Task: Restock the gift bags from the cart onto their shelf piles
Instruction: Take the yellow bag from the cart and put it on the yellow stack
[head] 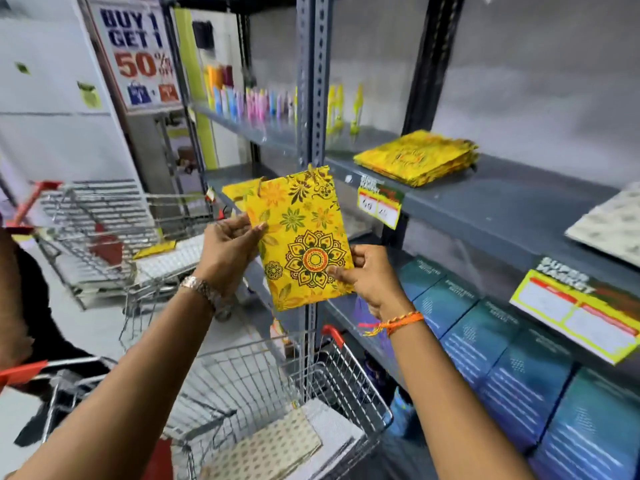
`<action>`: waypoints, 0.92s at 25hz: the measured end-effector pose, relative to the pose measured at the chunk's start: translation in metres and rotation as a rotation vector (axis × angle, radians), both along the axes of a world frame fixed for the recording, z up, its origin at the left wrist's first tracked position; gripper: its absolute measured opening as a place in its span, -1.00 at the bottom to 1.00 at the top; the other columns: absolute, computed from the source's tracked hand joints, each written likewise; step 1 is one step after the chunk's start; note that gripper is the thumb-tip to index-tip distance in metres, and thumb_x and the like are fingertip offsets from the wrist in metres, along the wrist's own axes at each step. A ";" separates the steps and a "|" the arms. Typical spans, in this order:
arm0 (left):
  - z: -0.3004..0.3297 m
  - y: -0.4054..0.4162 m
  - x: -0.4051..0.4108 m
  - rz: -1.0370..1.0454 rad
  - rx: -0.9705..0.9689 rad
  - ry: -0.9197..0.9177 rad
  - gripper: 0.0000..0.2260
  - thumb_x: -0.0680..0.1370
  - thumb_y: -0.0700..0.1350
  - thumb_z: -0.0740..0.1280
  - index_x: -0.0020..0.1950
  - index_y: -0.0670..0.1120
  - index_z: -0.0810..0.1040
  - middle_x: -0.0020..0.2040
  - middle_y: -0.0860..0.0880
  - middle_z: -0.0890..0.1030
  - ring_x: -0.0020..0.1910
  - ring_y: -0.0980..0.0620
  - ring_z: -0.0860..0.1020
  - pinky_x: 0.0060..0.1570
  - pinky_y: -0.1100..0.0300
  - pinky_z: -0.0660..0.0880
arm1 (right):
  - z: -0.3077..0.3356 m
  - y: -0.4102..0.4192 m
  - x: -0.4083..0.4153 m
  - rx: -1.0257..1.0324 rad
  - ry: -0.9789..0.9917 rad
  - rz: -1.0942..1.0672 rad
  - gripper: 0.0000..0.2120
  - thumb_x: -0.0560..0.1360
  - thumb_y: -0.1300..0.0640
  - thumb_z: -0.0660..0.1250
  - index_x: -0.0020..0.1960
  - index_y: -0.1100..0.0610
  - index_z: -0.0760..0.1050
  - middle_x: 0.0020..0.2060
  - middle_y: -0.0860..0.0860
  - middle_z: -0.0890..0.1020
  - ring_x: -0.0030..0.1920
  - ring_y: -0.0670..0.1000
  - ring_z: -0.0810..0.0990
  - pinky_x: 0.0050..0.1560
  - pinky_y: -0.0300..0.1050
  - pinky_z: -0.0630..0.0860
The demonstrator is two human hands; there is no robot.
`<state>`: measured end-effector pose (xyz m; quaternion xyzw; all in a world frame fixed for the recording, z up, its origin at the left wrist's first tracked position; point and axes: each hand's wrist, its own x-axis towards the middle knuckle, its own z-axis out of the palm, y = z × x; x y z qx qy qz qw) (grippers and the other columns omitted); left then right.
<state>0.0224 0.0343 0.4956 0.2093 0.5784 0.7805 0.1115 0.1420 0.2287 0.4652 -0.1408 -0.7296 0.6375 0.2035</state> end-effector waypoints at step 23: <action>0.164 0.266 -0.083 -0.067 -0.390 0.502 -0.79 0.51 -0.40 0.33 0.08 -0.29 0.69 0.06 -0.25 0.69 -0.04 -0.03 0.65 0.08 0.16 0.57 | 0.169 0.131 -0.013 0.013 0.021 -0.796 -0.70 0.24 0.26 0.67 -0.21 0.27 0.55 -0.31 0.11 0.68 -0.48 -0.02 0.62 -0.30 0.01 0.70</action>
